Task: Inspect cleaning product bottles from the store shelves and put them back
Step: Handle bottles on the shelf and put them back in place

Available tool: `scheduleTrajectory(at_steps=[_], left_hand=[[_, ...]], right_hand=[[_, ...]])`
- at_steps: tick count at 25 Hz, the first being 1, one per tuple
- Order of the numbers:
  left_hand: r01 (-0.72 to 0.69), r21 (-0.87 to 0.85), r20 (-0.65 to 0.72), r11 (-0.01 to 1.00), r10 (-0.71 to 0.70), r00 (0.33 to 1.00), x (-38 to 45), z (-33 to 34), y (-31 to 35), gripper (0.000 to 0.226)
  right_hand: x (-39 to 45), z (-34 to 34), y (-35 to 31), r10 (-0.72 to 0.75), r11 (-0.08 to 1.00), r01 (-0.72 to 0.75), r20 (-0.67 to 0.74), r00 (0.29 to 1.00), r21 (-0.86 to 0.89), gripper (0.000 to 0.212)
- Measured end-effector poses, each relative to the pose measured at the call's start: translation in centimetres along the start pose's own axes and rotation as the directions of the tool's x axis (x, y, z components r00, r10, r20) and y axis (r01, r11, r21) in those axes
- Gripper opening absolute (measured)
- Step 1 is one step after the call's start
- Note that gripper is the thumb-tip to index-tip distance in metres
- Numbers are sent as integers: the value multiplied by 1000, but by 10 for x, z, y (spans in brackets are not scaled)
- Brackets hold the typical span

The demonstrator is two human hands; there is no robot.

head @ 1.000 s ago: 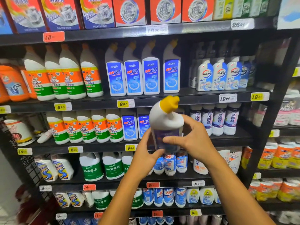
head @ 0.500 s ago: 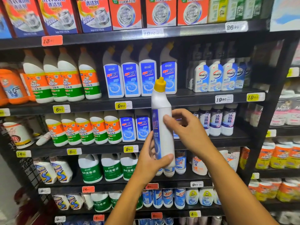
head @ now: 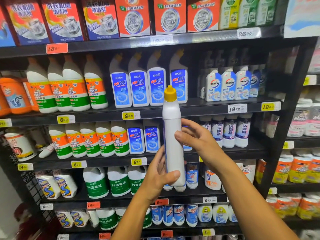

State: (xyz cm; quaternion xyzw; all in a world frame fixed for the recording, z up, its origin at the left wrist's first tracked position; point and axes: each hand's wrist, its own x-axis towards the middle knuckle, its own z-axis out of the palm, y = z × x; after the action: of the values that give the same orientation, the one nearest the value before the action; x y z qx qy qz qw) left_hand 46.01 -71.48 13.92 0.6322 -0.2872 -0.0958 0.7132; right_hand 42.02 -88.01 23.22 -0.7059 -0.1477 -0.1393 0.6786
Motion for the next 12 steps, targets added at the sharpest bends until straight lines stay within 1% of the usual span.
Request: scheduleTrajectory(at_steps=[4, 9, 10, 12], left_hand=[[-47, 76, 26, 996, 45, 999, -2, -4, 1, 118], [-60, 147, 90, 987, 47, 995, 5, -11, 10, 101], [-60, 160, 94, 985, 46, 995, 7, -13, 12, 100], [-53, 173, 96, 984, 37, 995, 8, -16, 17, 108]], right_hand=[[-2, 0, 0, -39, 999, 39, 10, 999, 20, 61], [-4, -2, -1, -121, 993, 120, 35, 992, 15, 68], [-4, -2, -3, -134, 991, 134, 44, 990, 9, 70], [-5, -2, -6, -151, 988, 151, 65, 986, 12, 77]])
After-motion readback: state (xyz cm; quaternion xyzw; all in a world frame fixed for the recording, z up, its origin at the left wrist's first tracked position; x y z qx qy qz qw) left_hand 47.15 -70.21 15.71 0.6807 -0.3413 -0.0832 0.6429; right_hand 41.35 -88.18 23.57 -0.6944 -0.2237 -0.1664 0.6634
